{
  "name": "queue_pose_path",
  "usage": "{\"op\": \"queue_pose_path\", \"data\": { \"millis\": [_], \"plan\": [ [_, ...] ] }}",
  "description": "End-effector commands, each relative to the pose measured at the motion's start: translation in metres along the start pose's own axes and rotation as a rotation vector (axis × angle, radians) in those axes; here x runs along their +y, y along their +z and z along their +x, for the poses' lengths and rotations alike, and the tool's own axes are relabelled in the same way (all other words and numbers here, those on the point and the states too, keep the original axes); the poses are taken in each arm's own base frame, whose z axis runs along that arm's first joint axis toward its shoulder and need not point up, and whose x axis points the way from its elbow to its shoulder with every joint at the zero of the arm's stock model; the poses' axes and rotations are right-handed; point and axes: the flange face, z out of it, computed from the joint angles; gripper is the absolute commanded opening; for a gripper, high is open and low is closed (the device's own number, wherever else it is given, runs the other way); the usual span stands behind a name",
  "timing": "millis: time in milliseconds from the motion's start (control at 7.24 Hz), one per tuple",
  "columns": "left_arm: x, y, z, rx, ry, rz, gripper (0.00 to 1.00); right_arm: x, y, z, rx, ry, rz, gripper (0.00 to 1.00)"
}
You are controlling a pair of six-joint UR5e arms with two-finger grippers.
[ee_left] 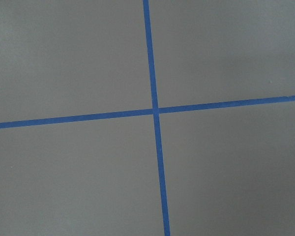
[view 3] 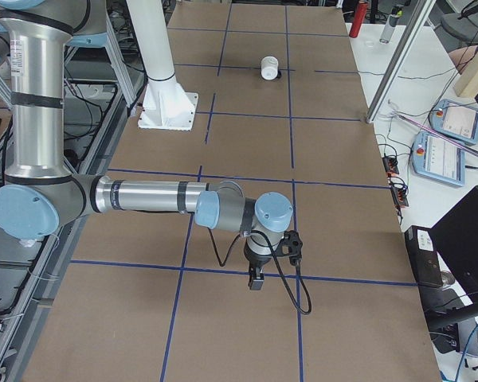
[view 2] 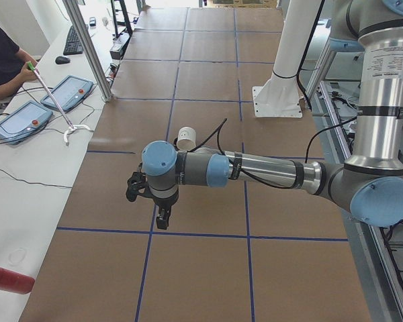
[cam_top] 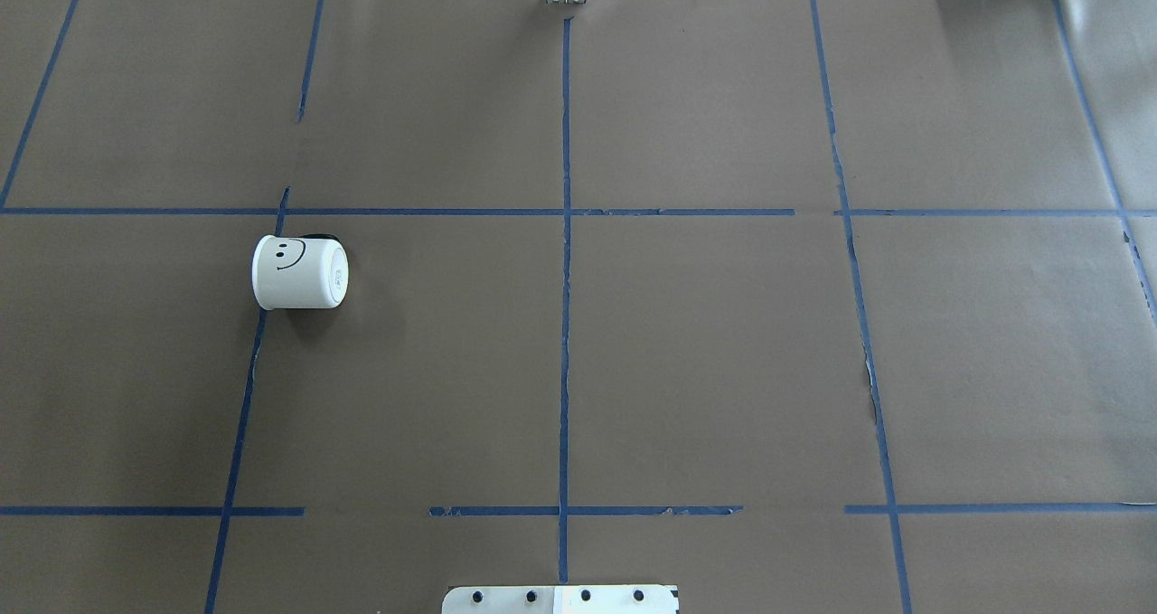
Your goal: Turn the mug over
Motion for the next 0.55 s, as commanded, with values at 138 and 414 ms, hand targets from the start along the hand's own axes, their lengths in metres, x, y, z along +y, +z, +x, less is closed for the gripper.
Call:
{"op": "queue_pose_path", "data": {
  "millis": [138,414],
  "plan": [
    [-0.016,0.043,0.083,0.134,0.008,0.004,1.00,0.000,0.000,0.000,0.000,0.000,0.000,1.00],
    [-0.018,0.063,0.127,0.196,-0.120,0.046,1.00,0.000,0.000,0.000,0.000,0.000,0.000,1.00]
  ]
}}
